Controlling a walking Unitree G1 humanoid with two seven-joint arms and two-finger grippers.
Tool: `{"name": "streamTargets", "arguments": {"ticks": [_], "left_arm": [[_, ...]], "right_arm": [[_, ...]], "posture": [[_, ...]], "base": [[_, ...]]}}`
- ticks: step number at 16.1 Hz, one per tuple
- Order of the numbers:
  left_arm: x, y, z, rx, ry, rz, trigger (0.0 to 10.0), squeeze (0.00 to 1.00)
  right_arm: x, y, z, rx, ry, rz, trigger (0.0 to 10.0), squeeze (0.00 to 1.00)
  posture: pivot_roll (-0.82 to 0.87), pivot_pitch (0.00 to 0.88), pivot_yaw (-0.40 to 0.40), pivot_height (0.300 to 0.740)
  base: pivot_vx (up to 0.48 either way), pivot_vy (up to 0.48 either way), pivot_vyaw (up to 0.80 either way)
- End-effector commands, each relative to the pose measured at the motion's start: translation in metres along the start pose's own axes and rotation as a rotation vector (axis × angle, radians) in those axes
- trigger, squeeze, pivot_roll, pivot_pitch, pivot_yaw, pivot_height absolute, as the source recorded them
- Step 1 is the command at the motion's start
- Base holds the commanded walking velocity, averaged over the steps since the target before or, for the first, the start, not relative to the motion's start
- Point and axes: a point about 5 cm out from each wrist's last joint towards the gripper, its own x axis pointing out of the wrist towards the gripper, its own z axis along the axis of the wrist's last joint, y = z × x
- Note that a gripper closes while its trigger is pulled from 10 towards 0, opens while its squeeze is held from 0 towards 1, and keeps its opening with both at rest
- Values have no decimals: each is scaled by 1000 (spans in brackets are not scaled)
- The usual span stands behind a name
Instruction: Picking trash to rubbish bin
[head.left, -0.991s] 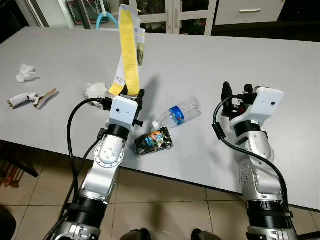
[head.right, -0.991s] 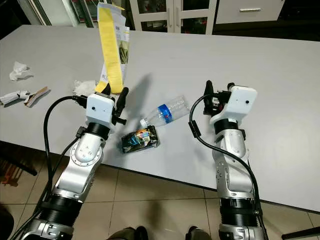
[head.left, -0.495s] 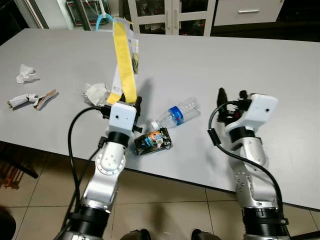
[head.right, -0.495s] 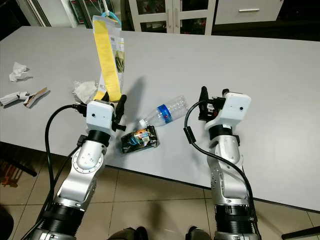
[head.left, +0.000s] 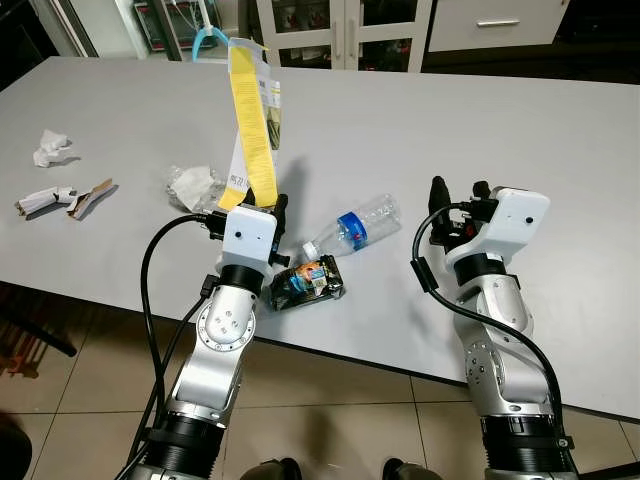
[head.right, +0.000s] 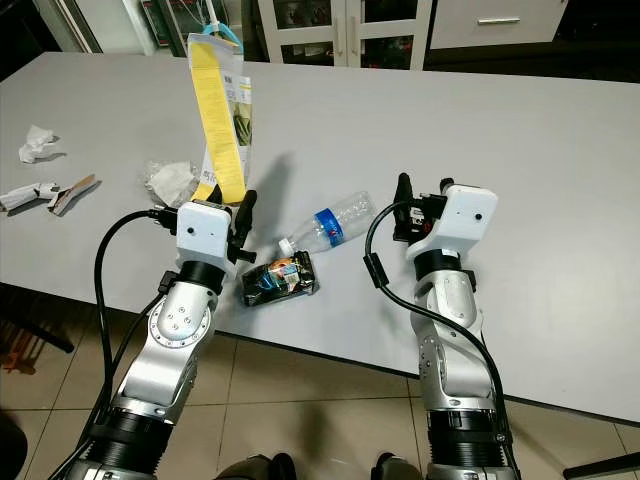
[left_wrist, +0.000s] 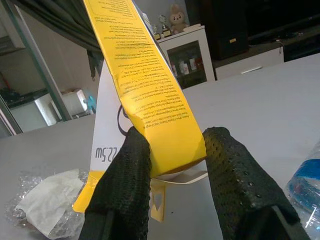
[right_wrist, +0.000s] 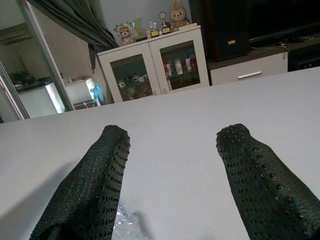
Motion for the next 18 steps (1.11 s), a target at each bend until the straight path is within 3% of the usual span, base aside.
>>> {"name": "streamTargets", "arguments": {"ticks": [1,18], "left_arm": [[-1,2,2,-1,-3,10,10000,0],[2,0,4,-12,-6,6,10000,0]], "right_arm": [[0,1,0,2,7,0,10000,0],[1,3,-3,14,26,21,10000,0]], "posture": [[-103,125,89,740],[-105,123,88,740]], "base": [[0,0,0],[0,0,0]]}}
